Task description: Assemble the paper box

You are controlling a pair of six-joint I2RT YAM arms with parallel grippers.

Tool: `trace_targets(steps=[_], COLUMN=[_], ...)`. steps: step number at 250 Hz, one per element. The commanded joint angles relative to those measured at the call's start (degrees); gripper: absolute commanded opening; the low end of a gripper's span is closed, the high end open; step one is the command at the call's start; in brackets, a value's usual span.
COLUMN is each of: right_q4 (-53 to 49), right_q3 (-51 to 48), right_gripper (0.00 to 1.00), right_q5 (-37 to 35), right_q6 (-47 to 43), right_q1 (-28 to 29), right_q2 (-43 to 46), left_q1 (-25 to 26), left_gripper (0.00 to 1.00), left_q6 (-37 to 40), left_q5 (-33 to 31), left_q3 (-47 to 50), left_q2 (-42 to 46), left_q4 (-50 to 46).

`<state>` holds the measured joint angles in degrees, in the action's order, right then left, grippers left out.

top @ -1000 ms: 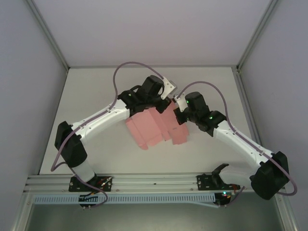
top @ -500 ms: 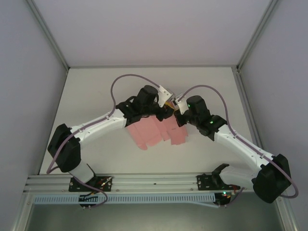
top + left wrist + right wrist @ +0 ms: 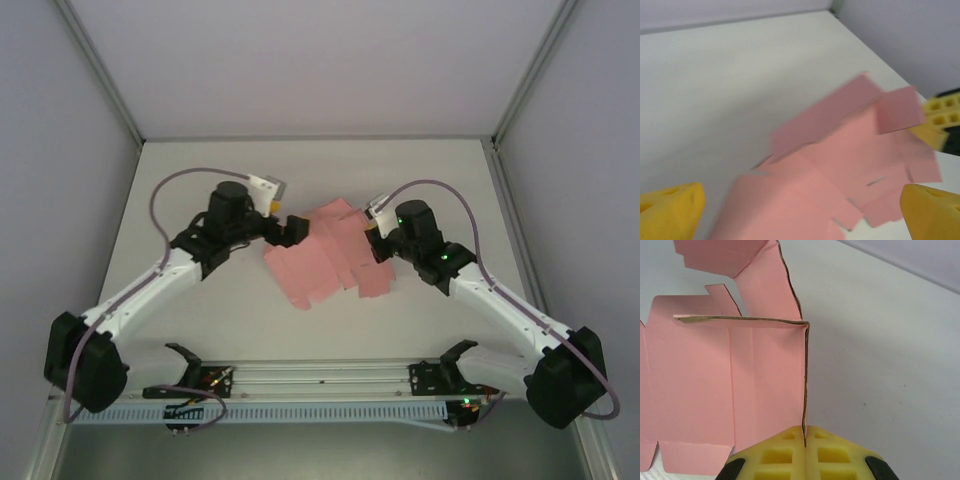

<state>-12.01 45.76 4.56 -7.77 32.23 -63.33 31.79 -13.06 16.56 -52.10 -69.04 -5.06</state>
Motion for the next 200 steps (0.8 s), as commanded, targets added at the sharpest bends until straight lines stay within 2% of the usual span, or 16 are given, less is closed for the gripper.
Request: trace_targets(steps=[1,30,61,78,95,115,136,200], right_q4=[1.0,0.9,0.4,0.3,0.0,-0.5,-0.5,0.1], right_q3=[-0.8,-0.6,0.1,0.5,1.1,1.7,2.0,2.9], right_gripper=[0.00,0.00,0.00,0.00,0.00,0.00,0.00,0.00], right_q5=[3.0,5.7,9.9,12.0,13.4,14.0,14.2,15.0], right_q6=[-1.6,-1.1,0.2,1.1,2.5,3.1,3.4,5.0], right_q1=[-1.0,-2.1,-4.0,-4.9,-6.0,-6.7,-7.1,-7.8], right_q2=[0.9,0.5,-0.4,-1.0,-1.9,-2.8,-3.3,-4.2], left_q1=[-5.4,-10.8,-13.9,-13.9,-13.9,-13.6,-12.7,-8.4], left_gripper=[1.00,1.00,0.99,0.85,0.63,0.54,0.52,0.52], left_q6=[0.9,5.0,8.7,11.6,13.8,16.8,19.9,27.0], left_q5=[2.9,5.0,17.0,21.1,23.9,27.9,30.5,30.3], left_q3=[4.3,4.2,3.5,1.9,-0.3,-2.3,-4.6,-9.4], left_q2=[4.3,2.2,-3.5,-7.5,-11.8,-15.9,-19.5,-26.0], left_q4=[0.0,-0.7,3.5,5.0,5.9,7.1,6.4,1.1])
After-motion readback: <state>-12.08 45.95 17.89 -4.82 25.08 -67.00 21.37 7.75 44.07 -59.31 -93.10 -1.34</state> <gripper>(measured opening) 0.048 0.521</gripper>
